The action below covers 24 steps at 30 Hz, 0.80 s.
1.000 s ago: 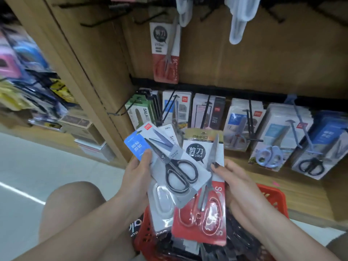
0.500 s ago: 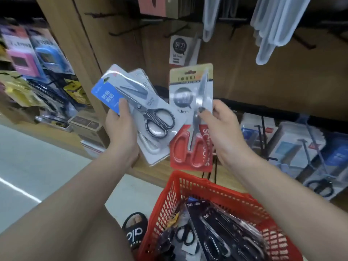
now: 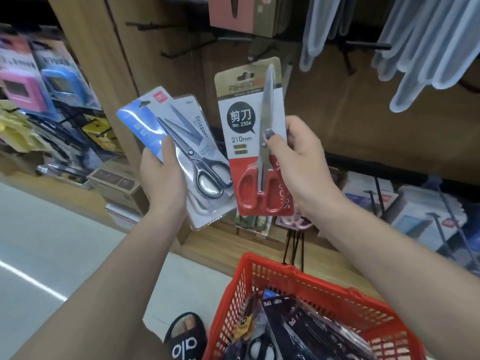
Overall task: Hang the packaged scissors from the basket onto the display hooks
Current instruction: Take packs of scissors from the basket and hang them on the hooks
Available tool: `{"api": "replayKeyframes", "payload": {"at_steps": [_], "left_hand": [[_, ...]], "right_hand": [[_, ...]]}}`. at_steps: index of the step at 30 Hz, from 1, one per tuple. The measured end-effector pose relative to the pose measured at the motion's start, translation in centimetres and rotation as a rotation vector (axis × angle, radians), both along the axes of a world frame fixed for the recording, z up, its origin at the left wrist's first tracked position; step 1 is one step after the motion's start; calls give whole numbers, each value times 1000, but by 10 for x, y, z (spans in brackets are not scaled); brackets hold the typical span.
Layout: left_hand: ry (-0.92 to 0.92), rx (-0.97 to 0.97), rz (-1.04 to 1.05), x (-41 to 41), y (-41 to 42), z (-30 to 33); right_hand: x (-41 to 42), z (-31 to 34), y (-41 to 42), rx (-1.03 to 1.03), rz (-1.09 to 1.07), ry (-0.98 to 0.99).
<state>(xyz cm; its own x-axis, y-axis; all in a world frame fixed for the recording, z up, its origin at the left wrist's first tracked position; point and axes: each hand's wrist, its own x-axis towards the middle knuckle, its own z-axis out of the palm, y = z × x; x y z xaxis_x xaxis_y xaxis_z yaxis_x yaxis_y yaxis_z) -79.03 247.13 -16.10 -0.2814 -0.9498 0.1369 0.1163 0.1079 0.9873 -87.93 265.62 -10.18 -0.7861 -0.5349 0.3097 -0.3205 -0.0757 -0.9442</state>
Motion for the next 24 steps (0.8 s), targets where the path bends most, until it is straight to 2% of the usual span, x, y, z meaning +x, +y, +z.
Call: {"api": "replayKeyframes", "payload": {"at_steps": [5,10,19,24], "left_hand": [[-3,-54,-70,-8,1,0],[-16,-134,-53,-13,2,4],[-57,-166,15,-14,-3,1],[-51,-194,30,-13,-4,6]], "right_hand": [[11,-4,-4,-53,46,-27],[7,7,-14,-54,-18,-142],[-48,17,-63,-86,-174,-500],[-93,18,-88,-53,-303,-473]]}}
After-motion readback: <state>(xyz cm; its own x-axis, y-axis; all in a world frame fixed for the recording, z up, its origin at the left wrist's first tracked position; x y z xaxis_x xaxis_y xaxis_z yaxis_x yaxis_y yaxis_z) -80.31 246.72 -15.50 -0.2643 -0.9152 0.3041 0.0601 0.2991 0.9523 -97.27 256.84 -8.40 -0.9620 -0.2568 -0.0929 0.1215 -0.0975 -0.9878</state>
